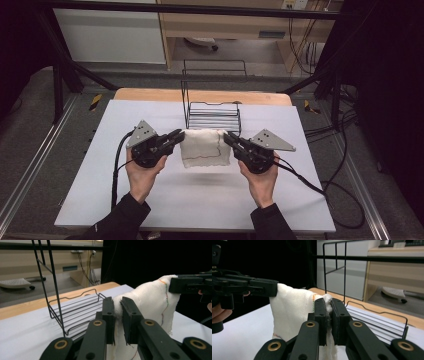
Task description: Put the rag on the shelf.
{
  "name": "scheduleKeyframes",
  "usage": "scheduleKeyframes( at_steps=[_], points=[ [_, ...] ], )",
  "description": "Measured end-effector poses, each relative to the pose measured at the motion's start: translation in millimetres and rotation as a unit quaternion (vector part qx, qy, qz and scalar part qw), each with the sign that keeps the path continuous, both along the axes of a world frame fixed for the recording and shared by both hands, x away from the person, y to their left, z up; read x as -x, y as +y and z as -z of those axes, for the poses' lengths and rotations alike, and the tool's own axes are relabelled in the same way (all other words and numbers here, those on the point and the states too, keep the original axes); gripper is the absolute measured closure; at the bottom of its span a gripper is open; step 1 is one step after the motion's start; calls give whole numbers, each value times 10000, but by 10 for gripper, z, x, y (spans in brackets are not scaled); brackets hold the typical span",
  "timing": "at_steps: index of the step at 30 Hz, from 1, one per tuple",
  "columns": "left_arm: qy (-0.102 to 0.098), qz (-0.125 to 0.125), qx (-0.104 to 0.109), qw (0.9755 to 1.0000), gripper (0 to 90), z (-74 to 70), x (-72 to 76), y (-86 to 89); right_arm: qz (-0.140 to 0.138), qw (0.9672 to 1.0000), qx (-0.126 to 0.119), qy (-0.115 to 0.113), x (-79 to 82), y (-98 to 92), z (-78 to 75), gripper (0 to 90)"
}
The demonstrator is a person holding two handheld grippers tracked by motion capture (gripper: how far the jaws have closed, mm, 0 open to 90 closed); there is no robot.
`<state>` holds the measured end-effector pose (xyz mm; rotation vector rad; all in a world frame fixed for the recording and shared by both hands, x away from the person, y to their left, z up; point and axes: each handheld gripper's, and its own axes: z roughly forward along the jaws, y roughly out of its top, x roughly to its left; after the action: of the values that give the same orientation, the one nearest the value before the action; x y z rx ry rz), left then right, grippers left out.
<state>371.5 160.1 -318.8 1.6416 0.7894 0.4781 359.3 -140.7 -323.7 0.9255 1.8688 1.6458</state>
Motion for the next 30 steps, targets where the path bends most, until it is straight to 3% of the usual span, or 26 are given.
scheduleKeyframes(
  at_steps=[11, 30],
  points=[
    [-213, -22, 220, 9995, 810, -171, -47, -15, 89, 9996, -110, -258, -21, -15, -181, 842],
    [-536, -11, 332, 9980, 810, -448, -167, -90, 300, 9971, -365, -592, -97, -62, -409, 844]
  ],
)
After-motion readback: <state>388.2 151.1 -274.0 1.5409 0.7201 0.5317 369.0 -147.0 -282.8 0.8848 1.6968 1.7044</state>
